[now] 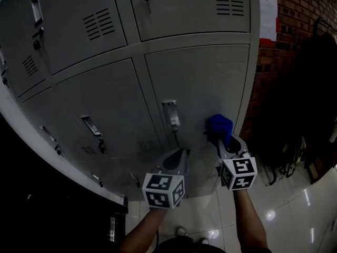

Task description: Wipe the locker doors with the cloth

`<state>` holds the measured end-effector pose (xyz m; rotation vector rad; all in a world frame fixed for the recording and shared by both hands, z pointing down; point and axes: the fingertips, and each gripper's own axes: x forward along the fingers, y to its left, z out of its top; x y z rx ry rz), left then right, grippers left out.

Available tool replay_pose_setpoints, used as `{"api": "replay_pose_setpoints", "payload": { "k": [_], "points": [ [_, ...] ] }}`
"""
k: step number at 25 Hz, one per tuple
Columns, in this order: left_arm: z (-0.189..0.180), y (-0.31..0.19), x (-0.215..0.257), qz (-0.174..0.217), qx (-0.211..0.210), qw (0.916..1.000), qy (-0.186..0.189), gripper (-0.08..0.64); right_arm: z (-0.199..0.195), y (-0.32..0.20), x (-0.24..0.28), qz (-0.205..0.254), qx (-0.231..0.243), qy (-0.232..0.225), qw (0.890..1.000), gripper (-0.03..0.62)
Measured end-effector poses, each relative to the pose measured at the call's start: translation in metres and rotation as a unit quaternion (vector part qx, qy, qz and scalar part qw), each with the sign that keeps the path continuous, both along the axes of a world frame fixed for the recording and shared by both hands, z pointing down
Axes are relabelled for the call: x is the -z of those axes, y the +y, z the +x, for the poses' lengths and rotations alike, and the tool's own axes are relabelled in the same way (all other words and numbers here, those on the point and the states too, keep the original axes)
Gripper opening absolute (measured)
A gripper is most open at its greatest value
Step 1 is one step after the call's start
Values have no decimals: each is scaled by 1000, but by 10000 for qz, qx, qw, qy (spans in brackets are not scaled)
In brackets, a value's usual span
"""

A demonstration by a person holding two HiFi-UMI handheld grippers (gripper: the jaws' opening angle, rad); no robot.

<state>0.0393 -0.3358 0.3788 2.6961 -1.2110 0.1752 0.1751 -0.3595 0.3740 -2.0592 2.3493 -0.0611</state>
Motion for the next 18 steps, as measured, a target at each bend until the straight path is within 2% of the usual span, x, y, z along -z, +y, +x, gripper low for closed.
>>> {"api": "replay_pose_setpoints", "payload": {
  "k": [6, 10, 15, 18],
  "points": [
    [7, -1, -2, -26, -84, 10000, 3, 3, 39, 3, -10, -148, -417, 10, 9990, 80],
    [9, 2, -4, -64, -134, 9999, -3, 3, 51, 2, -15, -236, -528, -34, 9983, 80],
    [1, 2, -4, -25, -69, 10000, -32, 3, 47, 6, -10, -162, -555, 5, 9983, 81],
    [-8, 1, -7, -16, 50, 10000, -15, 3, 25, 18, -6, 36, -411, 21, 9991, 81]
  ]
}}
